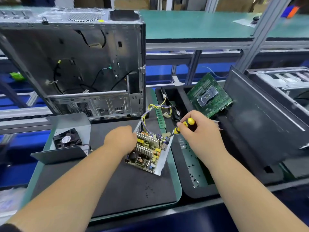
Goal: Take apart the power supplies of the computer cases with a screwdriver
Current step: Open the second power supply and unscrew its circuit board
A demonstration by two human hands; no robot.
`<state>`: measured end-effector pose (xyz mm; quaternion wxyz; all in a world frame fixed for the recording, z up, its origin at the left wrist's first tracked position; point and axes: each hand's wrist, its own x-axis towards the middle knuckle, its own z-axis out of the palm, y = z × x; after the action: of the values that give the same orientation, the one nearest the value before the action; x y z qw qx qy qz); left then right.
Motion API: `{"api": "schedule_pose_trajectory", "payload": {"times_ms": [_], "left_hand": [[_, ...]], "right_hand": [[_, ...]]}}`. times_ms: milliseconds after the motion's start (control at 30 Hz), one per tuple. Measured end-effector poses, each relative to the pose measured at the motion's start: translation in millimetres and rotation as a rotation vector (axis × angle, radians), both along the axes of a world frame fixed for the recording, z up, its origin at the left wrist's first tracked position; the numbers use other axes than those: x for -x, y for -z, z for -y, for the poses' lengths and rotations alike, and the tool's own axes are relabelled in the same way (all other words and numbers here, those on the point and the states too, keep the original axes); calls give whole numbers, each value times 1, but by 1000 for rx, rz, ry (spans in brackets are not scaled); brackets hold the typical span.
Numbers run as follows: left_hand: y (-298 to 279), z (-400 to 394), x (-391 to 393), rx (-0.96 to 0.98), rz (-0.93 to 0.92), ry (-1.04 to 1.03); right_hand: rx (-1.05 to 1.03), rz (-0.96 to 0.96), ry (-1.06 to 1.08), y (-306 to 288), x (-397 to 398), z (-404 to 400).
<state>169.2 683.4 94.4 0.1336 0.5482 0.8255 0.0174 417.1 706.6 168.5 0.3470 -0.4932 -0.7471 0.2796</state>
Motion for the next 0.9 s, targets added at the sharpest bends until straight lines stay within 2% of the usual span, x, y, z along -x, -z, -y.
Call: {"api": "schedule_pose_trajectory", "payload": {"times_ms": [133, 200, 267, 333, 400, 467, 700, 900], "left_hand": [[-6, -2, -9, -24, 13, -47], [-12, -2, -13, -121, -15, -37], [-18, -7, -15, -304, -24, 66], [-22, -17, -17, -383, 76, 239], [-21, -27, -22, -332, 213, 396], [-15, -37, -25, -260, 261, 514], [4, -67, -37, -114, 230, 723], [11, -82, -39, 3, 191, 795]], "right_hand": [[-5, 106, -49, 0, 2, -7], [-1, 164, -63, 2, 4, -7], [0, 225, -60, 6, 7, -8], [2, 270, -39, 11, 12, -8], [16, 285, -11, 19, 17, -7], [31, 288, 18, 24, 21, -7], [62, 308, 107, 33, 34, -11], [49, 354, 111, 36, 40, -16]]}}
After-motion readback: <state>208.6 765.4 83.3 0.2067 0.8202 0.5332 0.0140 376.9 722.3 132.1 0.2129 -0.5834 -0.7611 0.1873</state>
